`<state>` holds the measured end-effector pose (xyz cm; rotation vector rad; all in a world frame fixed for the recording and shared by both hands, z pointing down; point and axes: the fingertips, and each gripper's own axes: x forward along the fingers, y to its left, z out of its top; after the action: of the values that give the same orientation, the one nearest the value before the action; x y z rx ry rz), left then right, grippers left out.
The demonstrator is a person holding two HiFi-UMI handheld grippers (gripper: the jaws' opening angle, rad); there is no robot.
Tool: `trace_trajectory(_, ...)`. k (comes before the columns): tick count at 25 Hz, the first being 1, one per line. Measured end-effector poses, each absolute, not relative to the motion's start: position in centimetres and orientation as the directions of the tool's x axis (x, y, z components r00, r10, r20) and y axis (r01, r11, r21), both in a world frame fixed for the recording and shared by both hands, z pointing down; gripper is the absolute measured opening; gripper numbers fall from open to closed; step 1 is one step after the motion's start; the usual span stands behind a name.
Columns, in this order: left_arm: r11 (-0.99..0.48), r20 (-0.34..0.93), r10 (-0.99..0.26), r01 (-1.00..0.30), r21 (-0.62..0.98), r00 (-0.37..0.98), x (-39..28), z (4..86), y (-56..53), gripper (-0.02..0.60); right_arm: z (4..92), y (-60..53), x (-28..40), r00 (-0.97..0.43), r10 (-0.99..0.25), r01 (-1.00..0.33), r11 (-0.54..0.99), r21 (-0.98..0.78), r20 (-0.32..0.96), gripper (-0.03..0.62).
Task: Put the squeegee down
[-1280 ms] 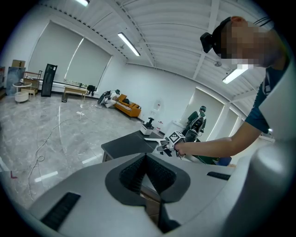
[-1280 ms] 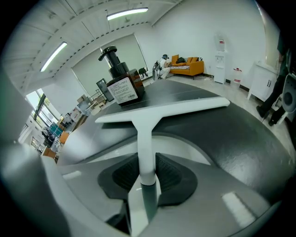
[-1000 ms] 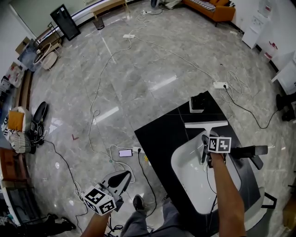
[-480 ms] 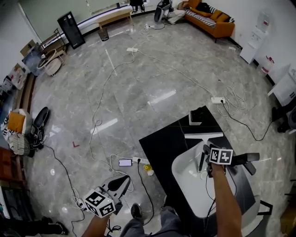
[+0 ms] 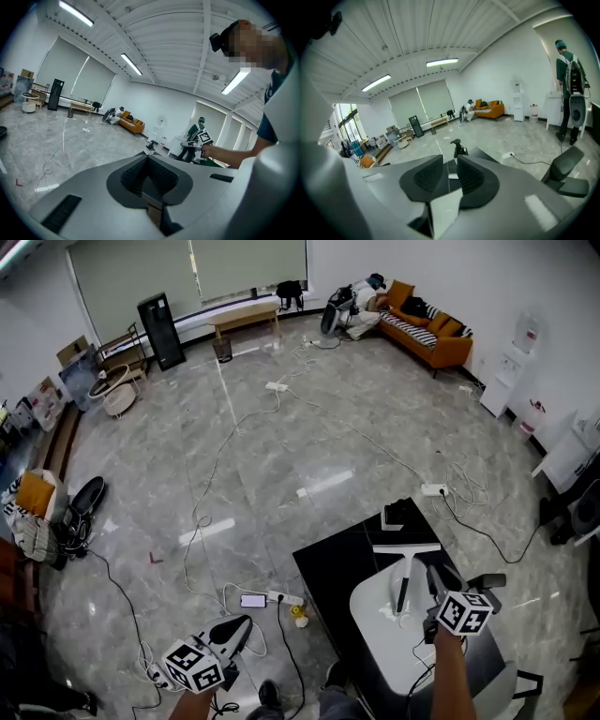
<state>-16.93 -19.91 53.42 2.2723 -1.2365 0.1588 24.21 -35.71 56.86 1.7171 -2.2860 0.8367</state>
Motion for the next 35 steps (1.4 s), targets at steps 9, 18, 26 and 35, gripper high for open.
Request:
trace_trajectory(9, -0.459, 0.251, -0.799, -0.824, 0.333, 0.546, -20.5, 44.6, -15.5, 0.005, 37.0, -24.1, 18.3, -0.449, -0.881, -0.888, 0.421, -0.186, 0.15, 0.008)
trace_trajectory(18, -0.523, 0.164, -0.803, -0.809, 0.269, 0.574, -22.3, 39.9, -11.2, 0.005, 30.7, -16.9, 12.2, -0.507, -0.854, -0.862, 0.504, -0.055, 0.115, 0.006)
trace_trajectory(26, -0.507, 0.16, -0.813, -0.816, 0.277, 0.559, -24.5, 38.9, -7.0, 0.005, 27.2, -12.7, 11.6, -0.482, -0.873, -0.876, 0.483, -0.014, 0.066, 0.006)
trace_trajectory(35, -0.518, 0.142, -0.814, -0.815, 0.261, 0.563, -26.3, 38.5, -5.8, 0.005, 27.6, -10.6, 10.3, -0.472, -0.878, -0.881, 0.472, -0.026, 0.078, 0.006)
